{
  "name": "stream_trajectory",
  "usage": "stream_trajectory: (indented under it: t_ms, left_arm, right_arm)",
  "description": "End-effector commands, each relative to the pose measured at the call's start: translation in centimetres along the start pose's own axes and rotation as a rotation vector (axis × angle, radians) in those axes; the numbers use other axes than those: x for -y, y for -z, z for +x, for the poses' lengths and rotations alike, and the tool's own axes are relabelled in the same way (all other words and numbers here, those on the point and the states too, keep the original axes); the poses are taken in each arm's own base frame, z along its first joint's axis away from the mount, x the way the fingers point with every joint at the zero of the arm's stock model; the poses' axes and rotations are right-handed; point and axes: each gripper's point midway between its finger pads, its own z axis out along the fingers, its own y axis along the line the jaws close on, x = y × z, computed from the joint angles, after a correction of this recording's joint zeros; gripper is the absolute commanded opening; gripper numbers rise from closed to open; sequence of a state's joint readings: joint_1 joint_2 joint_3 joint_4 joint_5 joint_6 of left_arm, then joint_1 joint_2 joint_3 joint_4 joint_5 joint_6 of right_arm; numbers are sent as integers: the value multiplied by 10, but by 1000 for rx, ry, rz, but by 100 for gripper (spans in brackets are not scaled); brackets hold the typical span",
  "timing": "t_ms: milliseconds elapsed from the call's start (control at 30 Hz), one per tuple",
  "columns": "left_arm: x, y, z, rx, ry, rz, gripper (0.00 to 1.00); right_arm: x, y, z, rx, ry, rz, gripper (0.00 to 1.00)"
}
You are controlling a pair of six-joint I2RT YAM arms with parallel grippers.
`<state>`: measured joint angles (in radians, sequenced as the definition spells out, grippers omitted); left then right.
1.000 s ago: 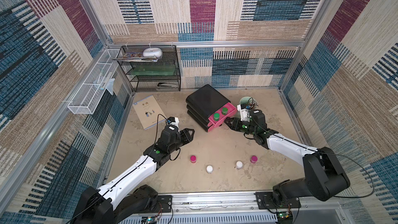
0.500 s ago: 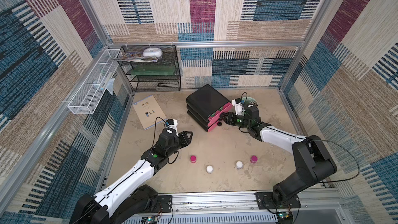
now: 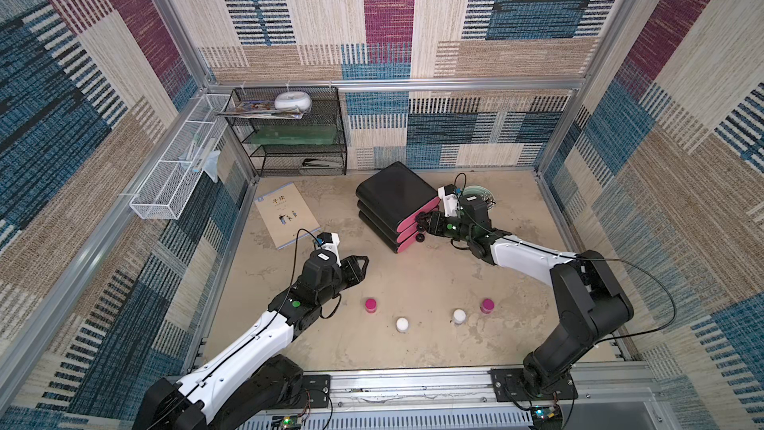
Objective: Put the paint cans in the drawer according to color
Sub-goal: Close the drawer in the storage box, then open the drawer in the storage box.
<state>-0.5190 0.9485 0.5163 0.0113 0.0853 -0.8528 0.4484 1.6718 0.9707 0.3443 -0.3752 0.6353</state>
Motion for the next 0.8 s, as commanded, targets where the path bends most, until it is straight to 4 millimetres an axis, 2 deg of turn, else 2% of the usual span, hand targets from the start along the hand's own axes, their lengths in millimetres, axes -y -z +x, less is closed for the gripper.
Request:
stream_trajectory:
  t_ms: [0, 100, 200, 333, 400, 533, 767]
  left_arm:
    - [1, 1, 0, -1, -14, 6, 43]
    - [1, 2, 1, -4, -17, 7, 44]
    - [0, 4, 0, 2, -18, 5, 44]
    - [-3, 4, 1, 12, -11, 1, 44]
    - [-5, 2, 2, 16, -5, -2, 44]
    - [-7, 1, 3, 13, -3, -5, 44]
    - [-10, 1, 5, 10, 4, -6, 44]
  right_arm:
    - [-7, -2, -9, 27, 40, -9, 39]
    - [-7, 5, -8, 21, 59, 14, 41]
    - [-10, 24, -7, 35, 93, 37, 45]
    - [-1, 53, 14, 27, 92, 96, 55]
    - [5, 60, 26, 33, 59, 96, 57]
    - [8, 60, 36, 61, 24, 52, 58]
    - [10, 33, 32, 51, 39, 18, 53]
